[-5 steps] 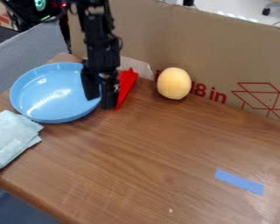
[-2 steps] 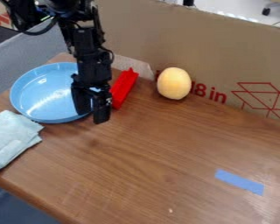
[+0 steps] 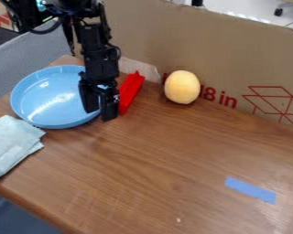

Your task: Move the red object from the cloth to the table

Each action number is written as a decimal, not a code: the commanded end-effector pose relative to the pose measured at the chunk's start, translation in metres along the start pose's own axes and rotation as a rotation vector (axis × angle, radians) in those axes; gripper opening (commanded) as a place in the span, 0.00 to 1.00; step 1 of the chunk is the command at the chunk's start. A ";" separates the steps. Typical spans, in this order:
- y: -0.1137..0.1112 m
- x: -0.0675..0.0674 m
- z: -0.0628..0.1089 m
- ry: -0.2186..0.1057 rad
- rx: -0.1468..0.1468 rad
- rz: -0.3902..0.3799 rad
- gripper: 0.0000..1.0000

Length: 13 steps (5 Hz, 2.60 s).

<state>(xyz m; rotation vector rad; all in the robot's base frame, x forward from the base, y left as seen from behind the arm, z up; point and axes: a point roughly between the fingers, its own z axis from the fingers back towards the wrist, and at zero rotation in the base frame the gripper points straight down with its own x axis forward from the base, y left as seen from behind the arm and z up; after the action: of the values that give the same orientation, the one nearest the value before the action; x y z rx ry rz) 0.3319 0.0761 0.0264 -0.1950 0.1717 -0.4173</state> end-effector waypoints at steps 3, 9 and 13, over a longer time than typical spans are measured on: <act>-0.020 -0.009 0.021 -0.152 0.140 -0.058 1.00; -0.006 0.017 0.068 -0.243 0.332 0.007 1.00; 0.021 0.025 0.032 -0.236 0.296 0.089 0.00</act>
<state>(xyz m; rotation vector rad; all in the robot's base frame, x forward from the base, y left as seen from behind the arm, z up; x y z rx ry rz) 0.3633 0.0859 0.0319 0.0323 -0.0650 -0.3238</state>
